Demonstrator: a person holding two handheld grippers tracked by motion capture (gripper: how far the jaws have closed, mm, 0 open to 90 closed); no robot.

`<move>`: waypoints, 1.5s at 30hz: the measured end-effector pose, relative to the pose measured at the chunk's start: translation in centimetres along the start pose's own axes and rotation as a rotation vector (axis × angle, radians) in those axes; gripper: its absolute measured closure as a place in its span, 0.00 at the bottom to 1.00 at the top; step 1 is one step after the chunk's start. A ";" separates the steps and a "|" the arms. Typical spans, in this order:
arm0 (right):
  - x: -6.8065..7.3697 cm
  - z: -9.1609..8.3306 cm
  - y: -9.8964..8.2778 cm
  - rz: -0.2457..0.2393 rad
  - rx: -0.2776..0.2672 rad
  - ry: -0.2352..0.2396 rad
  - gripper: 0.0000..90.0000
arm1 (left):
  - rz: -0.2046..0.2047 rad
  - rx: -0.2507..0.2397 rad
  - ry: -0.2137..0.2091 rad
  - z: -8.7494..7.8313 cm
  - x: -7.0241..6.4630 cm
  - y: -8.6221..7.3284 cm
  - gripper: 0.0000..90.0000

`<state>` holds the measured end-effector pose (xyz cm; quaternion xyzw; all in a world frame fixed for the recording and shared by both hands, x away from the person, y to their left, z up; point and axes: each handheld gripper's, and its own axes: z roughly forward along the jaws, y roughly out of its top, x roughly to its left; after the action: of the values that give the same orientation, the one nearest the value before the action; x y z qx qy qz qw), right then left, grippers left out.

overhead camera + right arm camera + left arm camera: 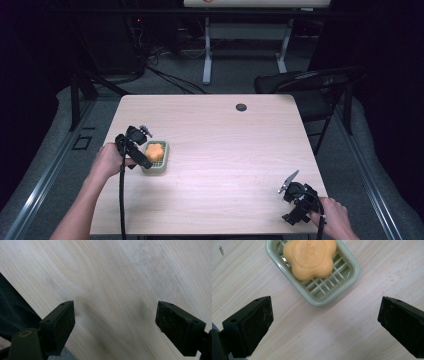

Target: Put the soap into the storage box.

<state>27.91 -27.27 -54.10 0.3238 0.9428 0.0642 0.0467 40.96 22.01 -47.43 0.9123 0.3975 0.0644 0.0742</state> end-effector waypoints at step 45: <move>-0.1 0.4 -0.2 -0.013 0.013 -0.018 0.17 | 0.031 0.051 -0.048 4.7 -8.2 -9.8 0.00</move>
<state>27.89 -27.42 -54.55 0.3187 0.9447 0.0548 0.0534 29.26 22.20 -54.30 0.9213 0.3828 0.0335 0.0595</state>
